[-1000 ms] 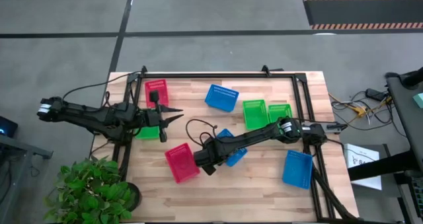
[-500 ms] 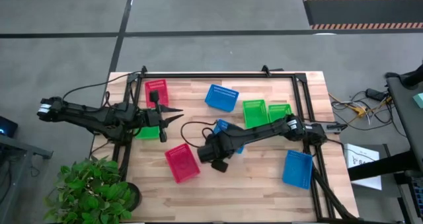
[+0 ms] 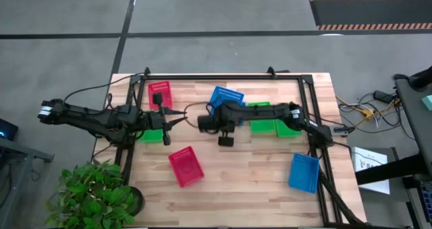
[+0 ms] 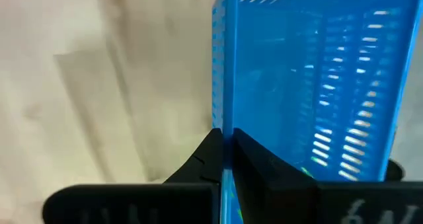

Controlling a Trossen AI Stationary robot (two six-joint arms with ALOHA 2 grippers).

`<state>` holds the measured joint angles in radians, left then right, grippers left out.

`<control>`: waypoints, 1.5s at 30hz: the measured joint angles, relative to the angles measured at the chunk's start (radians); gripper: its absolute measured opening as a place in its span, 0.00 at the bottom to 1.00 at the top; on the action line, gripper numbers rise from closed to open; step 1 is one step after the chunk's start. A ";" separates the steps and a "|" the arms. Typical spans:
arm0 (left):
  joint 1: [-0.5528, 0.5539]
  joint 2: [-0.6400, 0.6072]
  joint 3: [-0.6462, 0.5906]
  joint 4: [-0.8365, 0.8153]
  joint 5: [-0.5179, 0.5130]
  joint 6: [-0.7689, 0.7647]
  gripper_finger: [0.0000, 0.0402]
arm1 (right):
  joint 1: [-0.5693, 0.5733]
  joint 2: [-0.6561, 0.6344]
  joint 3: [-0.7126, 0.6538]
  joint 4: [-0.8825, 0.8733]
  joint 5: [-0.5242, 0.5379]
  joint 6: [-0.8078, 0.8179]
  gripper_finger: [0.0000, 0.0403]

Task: Stack baskets by color
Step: Stack the bottom left blue bin on top of the top blue bin

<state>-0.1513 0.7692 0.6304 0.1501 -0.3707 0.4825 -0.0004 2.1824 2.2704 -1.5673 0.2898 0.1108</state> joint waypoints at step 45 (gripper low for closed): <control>0.000 0.002 0.001 0.026 0.000 0.005 0.13 | -0.273 -0.022 -0.094 0.251 -0.089 -0.070 0.03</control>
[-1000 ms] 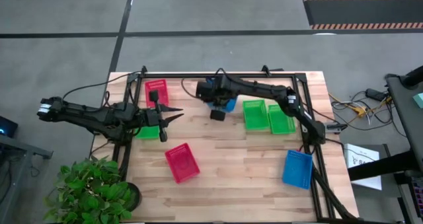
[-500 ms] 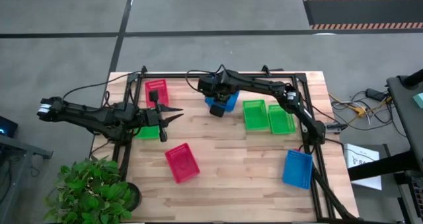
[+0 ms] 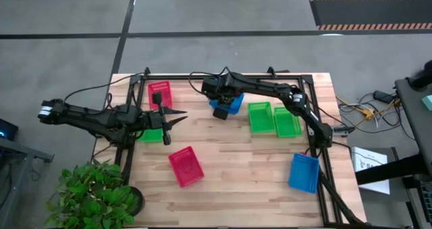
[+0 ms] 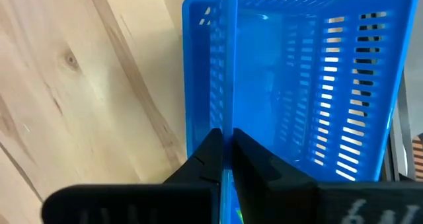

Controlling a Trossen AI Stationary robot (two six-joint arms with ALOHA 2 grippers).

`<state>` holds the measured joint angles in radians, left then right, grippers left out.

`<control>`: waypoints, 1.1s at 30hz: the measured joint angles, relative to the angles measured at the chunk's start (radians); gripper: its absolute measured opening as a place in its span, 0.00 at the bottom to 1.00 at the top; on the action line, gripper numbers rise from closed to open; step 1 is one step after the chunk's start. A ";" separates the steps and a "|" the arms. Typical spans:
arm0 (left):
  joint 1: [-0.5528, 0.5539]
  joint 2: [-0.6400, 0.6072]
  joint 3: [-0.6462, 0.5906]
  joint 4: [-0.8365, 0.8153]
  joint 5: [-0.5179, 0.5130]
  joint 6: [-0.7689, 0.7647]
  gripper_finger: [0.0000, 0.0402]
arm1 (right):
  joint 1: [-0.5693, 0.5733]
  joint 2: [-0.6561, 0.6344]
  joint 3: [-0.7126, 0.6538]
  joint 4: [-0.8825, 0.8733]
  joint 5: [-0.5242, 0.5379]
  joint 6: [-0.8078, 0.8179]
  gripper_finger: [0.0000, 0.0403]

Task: Stack baskets by color
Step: Stack the bottom left blue bin on top of the top blue bin, then stack the left green bin on top of the right green bin

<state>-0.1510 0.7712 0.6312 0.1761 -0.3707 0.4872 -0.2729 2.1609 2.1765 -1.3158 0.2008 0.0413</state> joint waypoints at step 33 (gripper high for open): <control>0.000 0.109 0.000 0.045 0.000 -0.038 0.13 | 0.167 -0.395 -0.543 0.516 -0.026 -0.061 0.26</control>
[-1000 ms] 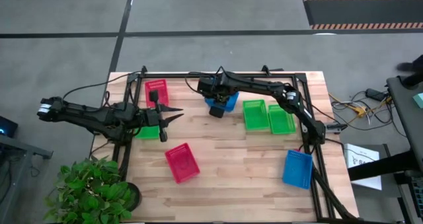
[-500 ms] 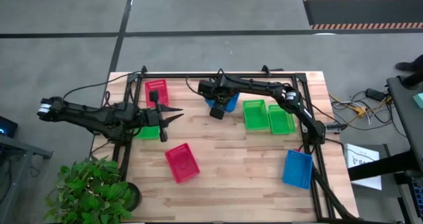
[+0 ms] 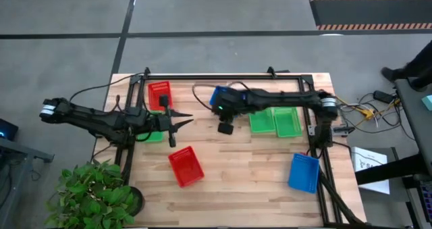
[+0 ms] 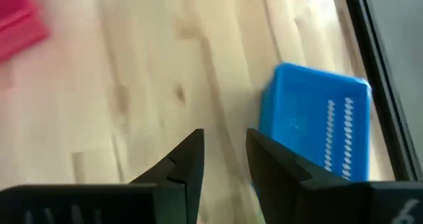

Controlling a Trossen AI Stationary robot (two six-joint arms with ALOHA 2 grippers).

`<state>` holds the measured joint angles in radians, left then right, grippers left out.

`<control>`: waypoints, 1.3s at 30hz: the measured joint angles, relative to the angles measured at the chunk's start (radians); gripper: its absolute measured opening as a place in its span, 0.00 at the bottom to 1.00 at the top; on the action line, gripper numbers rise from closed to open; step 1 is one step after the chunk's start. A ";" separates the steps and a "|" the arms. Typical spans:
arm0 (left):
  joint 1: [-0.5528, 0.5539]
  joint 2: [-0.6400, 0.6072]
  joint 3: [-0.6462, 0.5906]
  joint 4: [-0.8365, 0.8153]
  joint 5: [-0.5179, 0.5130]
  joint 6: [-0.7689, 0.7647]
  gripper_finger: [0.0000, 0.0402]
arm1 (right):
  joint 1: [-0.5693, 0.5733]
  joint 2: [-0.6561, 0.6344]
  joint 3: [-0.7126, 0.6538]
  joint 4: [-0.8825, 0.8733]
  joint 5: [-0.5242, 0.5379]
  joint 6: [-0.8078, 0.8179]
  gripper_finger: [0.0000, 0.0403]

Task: Stack baskets by color
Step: Stack the left green bin on top of the right green bin

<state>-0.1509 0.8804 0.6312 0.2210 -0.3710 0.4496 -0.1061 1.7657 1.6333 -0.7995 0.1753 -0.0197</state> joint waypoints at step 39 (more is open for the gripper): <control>0.248 0.365 0.155 -0.487 -0.238 -1.087 0.13 | -0.047 -0.884 -1.154 1.171 -0.131 -0.390 0.11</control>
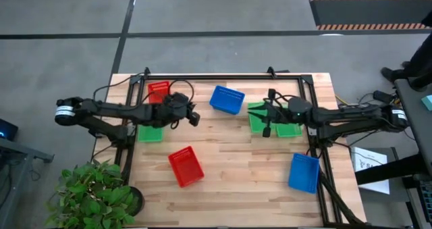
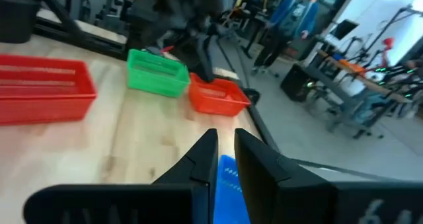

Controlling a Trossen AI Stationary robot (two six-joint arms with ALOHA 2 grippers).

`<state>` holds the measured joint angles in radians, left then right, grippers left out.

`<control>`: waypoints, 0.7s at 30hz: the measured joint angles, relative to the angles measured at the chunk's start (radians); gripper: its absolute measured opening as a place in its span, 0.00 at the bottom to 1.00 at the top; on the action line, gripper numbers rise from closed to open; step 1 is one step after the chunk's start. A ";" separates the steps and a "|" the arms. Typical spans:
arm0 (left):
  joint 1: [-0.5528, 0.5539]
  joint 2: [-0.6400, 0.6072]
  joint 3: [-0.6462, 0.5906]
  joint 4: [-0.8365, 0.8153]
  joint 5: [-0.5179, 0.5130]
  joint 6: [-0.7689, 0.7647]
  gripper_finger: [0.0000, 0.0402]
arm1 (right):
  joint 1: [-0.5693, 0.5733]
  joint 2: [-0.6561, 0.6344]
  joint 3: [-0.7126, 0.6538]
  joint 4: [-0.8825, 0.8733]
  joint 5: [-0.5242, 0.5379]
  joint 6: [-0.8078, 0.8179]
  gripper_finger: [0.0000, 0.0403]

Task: Stack baskets by color
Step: Stack the left green bin on top of the right green bin

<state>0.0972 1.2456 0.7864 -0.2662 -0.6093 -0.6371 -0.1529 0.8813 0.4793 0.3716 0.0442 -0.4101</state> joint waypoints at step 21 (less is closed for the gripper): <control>-0.006 0.211 0.236 -0.848 0.502 -0.576 0.17 | -0.031 -0.043 0.000 -0.155 0.000 0.018 0.11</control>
<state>0.0910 1.4565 1.0222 -1.1142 -0.1070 -1.2129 -0.1841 0.8387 0.4789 0.2161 0.0441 -0.3923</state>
